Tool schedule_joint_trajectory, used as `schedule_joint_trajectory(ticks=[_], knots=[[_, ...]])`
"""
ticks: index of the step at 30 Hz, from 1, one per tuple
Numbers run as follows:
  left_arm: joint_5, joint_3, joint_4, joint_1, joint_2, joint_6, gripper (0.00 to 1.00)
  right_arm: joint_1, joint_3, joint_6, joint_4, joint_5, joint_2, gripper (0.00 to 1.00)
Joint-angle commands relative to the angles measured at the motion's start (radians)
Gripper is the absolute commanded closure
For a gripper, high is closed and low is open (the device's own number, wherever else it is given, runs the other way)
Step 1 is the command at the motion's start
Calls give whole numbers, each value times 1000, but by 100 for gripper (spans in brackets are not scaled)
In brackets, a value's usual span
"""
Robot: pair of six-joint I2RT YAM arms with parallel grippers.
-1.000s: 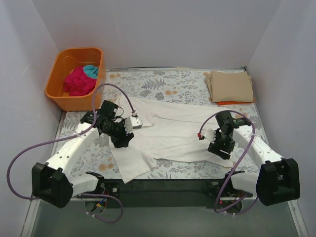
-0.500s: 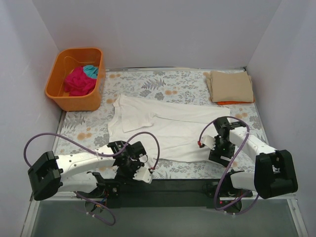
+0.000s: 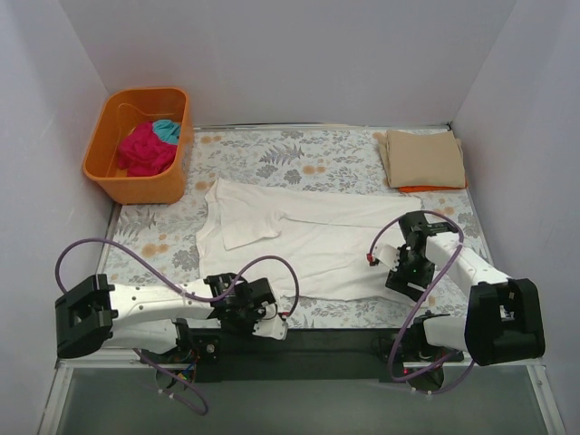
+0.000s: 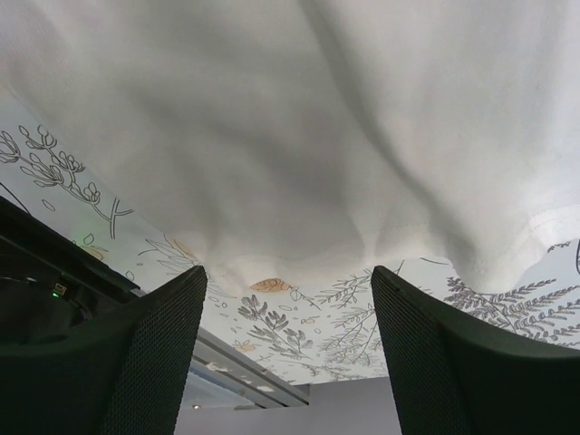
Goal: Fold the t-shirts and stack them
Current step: Fold the tshirt
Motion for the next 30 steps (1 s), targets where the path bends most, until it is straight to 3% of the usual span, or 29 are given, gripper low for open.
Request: schedule_joint_trajectory(ticks=[1,4,12,24,26,28,30], knots=[[21,-49,109,2,-5,-51,96,-6,45,-73,-7,-66,-23,36],[44,-35,80,5,-31,-76,100,-4,65,-85,-50,-118,-20,40],[55,-23,71,17,-24,-76,100,6,92,-146,-213,-208,-82,35],[67,-11,78,34,-28,-91,100,48,-101,-68,48,-42,-9,39],[71,-9,85,42,-31,-96,100,71,-128,-54,92,-28,-10,44],[82,-6,86,48,-35,-103,100,94,-175,-36,147,5,-21,55],[90,9,68,60,-47,-109,100,115,-181,-16,158,12,-33,72]])
